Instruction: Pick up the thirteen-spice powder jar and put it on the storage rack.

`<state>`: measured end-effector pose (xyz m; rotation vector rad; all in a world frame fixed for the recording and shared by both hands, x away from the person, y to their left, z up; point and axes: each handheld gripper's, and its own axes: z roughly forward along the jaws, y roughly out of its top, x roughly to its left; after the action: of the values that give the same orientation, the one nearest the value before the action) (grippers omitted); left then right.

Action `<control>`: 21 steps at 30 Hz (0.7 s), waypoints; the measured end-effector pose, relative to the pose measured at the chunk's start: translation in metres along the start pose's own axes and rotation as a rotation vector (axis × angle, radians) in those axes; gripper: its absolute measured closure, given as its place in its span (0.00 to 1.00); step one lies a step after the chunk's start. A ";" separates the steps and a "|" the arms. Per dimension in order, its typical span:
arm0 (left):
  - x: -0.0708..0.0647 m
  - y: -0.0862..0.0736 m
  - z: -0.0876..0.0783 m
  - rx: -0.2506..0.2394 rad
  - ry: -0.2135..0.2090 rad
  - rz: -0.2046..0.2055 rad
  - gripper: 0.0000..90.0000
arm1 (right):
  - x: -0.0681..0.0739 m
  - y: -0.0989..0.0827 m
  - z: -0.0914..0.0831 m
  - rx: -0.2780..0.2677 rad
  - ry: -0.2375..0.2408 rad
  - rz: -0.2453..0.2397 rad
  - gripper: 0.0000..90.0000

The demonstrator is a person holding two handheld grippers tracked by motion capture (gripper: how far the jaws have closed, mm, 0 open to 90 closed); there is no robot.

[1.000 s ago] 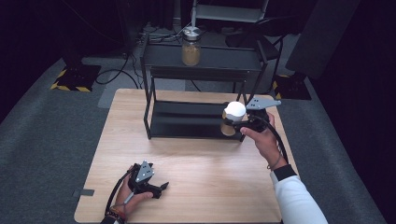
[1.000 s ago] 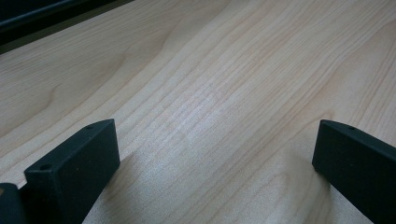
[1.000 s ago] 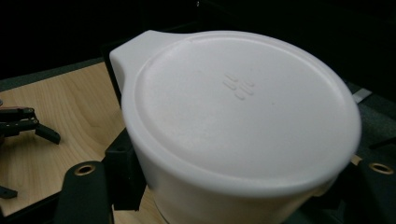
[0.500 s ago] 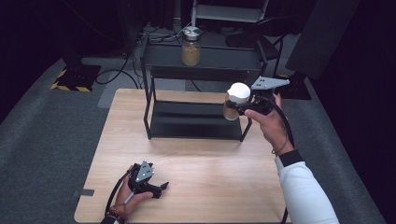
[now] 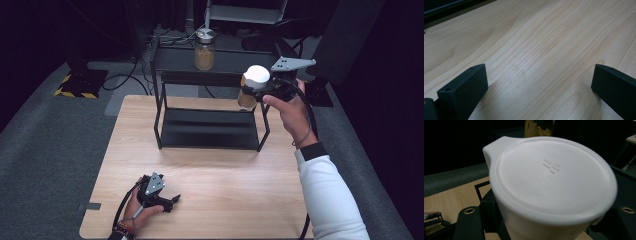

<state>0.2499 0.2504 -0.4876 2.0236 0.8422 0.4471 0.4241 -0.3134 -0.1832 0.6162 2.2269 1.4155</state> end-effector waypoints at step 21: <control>0.000 0.000 0.000 0.000 0.001 -0.001 0.00 | -0.009 0.071 0.003 0.003 -0.043 -0.027 0.33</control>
<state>0.2498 0.2503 -0.4877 2.0228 0.8434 0.4472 0.4431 -0.2895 -0.1182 0.6099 2.1959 1.3735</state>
